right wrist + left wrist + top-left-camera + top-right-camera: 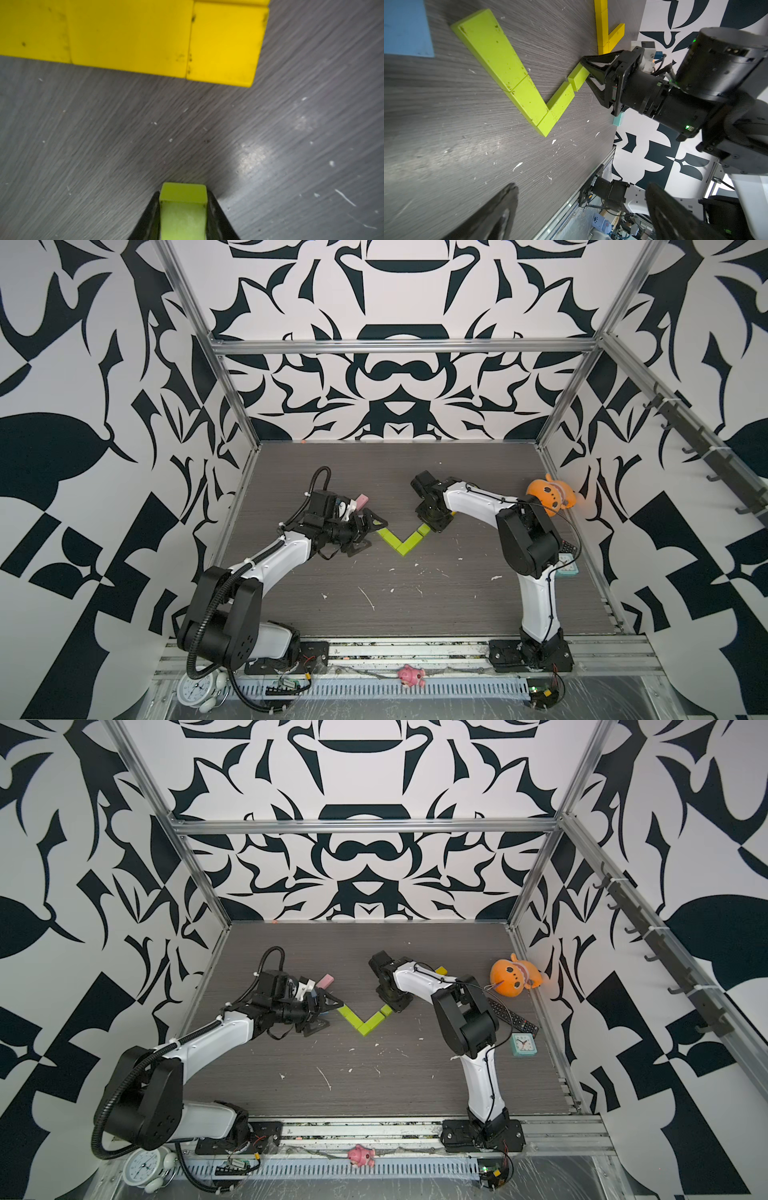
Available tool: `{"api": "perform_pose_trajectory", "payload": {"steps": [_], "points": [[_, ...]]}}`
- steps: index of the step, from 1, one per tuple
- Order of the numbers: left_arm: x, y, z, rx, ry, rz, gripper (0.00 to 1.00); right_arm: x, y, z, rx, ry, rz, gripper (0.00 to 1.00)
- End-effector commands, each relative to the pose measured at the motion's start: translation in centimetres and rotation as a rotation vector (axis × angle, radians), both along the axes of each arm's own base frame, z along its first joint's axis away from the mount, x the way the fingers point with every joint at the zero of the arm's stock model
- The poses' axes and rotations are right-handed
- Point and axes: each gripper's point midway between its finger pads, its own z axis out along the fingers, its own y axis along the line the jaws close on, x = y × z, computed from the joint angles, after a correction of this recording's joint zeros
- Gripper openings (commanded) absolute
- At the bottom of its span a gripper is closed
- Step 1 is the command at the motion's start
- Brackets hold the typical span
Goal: Assemble the letter v with building blocks
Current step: Assemble the building block at the center of the board.
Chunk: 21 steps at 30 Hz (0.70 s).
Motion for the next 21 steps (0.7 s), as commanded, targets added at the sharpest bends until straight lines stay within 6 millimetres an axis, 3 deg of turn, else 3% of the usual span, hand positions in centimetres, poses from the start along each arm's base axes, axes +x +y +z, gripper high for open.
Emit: {"api": "perform_pose_trajectory", "payload": {"steps": [1,21], "points": [[-0.18,0.02,-0.39,-0.003,0.003,-0.012,0.99,-0.91,-0.07,-0.35,-0.013,0.025,-0.003,0.35],[-0.04,-0.09,-0.76,-0.002,0.012,-0.017,0.99,-1.39,0.10,-0.28,-0.003,0.030,-0.008,0.37]]}}
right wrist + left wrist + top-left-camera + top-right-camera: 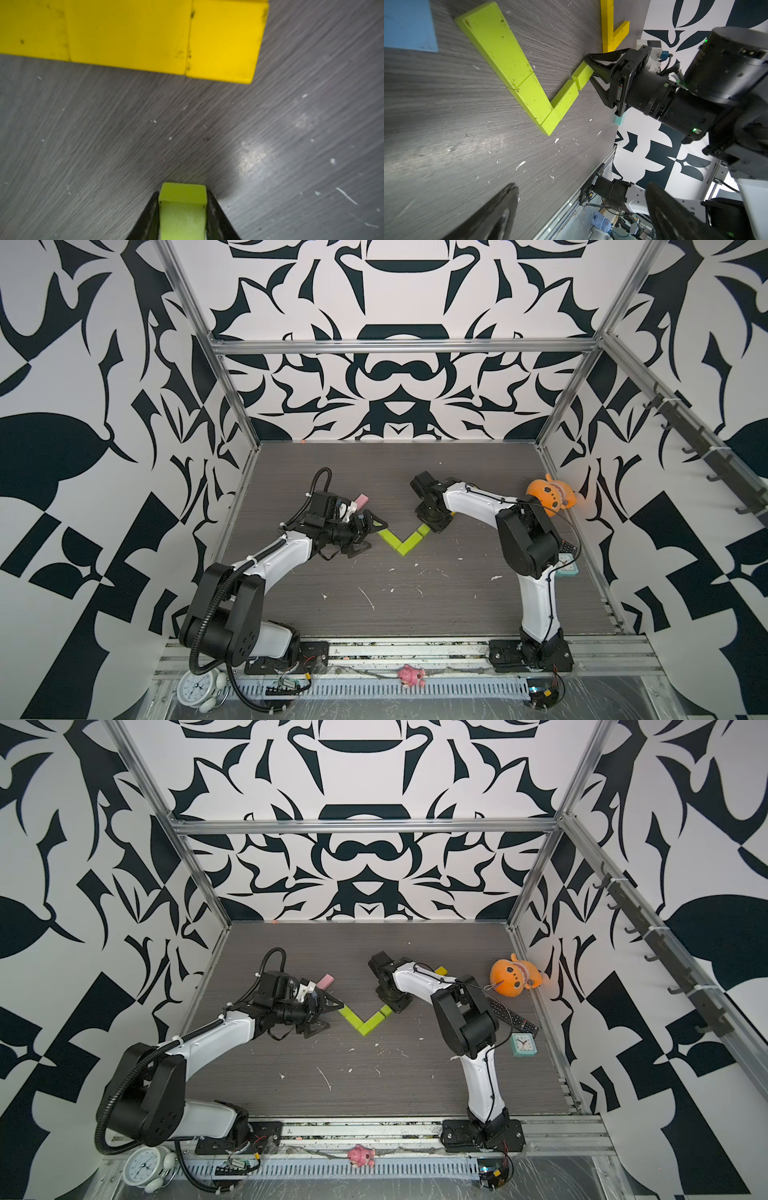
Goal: Assemble the letter v with building blocks
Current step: Assemble the building block at the center of the board.
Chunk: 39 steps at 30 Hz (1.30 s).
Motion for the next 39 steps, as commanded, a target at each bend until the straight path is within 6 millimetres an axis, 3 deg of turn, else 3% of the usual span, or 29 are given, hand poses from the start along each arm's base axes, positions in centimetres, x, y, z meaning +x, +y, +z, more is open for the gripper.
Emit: {"api": "perform_pose_trajectory", "payload": {"steps": [1,39], "points": [[-0.01,-0.02,-0.27,-0.004,-0.003,-0.012,1.00,-1.20,-0.06,-0.18,-0.004,0.029,-0.006,0.37],[0.02,-0.03,-0.52,-0.001,0.001,-0.013,0.99,-1.98,0.29,0.13,-0.005,0.025,0.011,0.38]]}}
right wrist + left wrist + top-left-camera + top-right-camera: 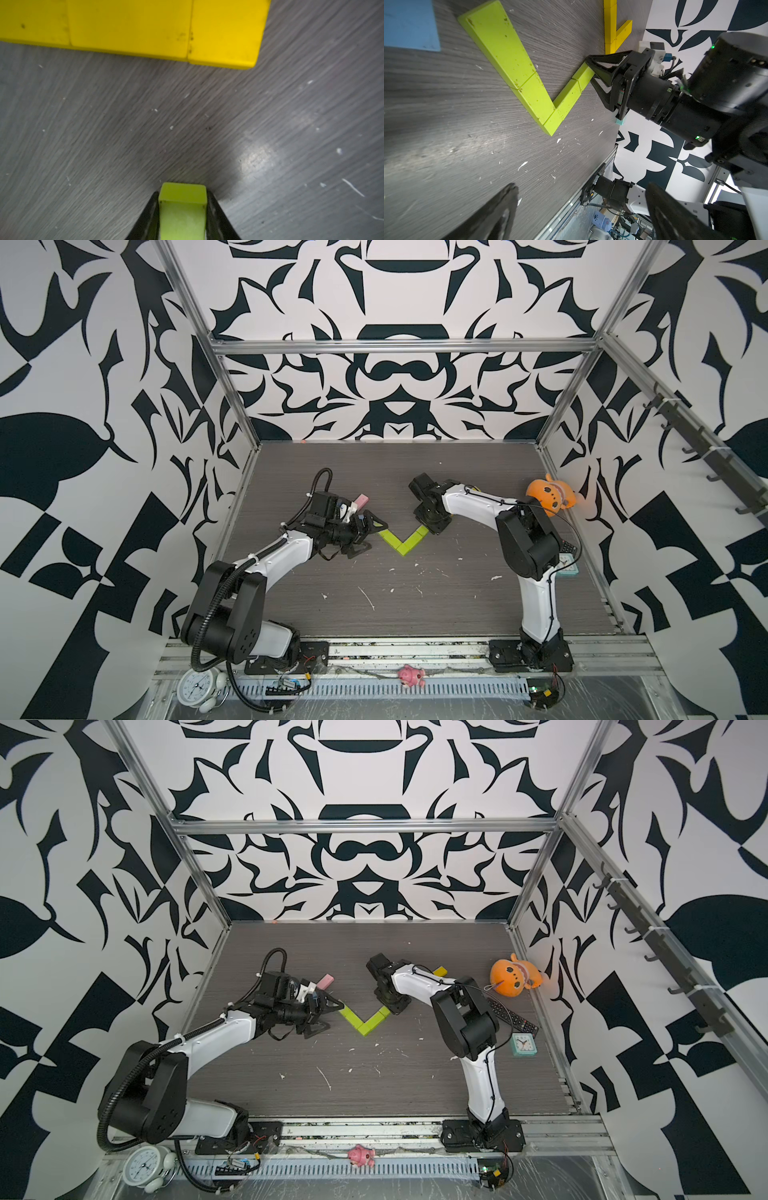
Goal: Assemble the letter v with building blocks
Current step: Assemble the building block at the center of the board.
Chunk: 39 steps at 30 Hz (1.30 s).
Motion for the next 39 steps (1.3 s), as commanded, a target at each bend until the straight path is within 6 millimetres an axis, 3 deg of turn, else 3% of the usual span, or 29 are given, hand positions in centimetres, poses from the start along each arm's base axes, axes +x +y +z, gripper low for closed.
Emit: {"api": "perform_pose_trajectory", "payload": {"steps": [1,14,20,28,32,35,39], "points": [[0.0,0.0,-0.1,-0.006,-0.005,-0.010,0.99,-1.5,-0.3,0.1,-0.014,0.035,0.008,0.38],[-0.1,0.0,-0.2,-0.005,-0.004,-0.011,0.99,-1.3,0.0,0.3,-0.005,0.026,0.022,0.49],[0.1,0.3,0.1,0.010,-0.005,-0.011,0.99,-0.8,-0.1,1.8,-0.015,-0.013,0.049,0.52],[1.8,4.1,1.0,0.265,-0.036,-0.007,0.99,0.8,0.3,7.4,-0.046,-0.161,0.161,0.73],[2.5,6.7,0.9,0.481,-0.050,-0.029,1.00,1.1,0.4,11.0,-0.068,-0.258,0.227,0.98],[3.9,8.7,0.6,0.638,-0.069,-0.041,0.98,1.2,0.6,13.5,-0.085,-0.329,0.321,0.99],[6.8,9.9,0.6,0.772,-0.103,-0.072,0.93,0.6,0.9,16.0,-0.081,-0.418,0.459,0.99]]}}
